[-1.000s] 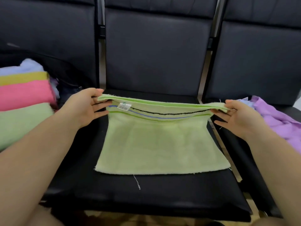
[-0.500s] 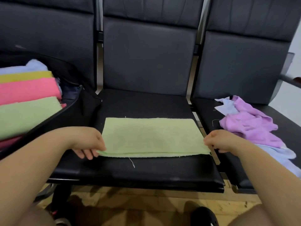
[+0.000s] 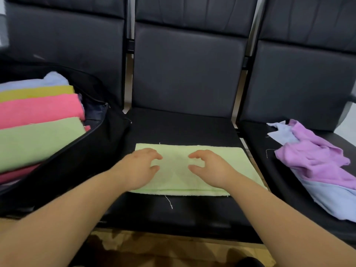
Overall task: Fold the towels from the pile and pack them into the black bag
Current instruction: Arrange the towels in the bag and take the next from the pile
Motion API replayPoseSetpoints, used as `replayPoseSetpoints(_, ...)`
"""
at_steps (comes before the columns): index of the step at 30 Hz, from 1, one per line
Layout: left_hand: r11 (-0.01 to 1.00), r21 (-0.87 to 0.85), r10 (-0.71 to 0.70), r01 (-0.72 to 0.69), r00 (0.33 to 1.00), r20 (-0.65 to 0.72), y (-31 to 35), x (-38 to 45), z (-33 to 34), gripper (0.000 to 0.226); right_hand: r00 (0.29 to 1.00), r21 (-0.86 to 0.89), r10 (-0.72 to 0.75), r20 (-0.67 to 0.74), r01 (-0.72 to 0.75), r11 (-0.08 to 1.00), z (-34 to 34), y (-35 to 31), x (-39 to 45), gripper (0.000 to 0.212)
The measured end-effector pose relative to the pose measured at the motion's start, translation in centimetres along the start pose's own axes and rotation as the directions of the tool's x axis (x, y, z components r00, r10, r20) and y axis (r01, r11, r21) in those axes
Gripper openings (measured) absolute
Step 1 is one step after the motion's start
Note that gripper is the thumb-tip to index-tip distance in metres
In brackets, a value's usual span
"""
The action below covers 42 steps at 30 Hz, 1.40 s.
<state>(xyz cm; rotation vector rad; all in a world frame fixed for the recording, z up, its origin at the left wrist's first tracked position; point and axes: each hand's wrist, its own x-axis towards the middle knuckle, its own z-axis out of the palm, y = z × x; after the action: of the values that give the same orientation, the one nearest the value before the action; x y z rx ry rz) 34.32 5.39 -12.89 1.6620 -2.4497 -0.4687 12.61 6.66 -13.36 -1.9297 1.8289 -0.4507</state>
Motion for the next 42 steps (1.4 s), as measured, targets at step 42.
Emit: replayPoseSetpoints(42,0.989,-0.071,0.117,-0.133,0.975,-0.190,-8.3,-6.3,2.0,0.030,0.941,-0.128,-0.299,0.156,0.320,0.939,7.5,-8.8,-0.6,0.038)
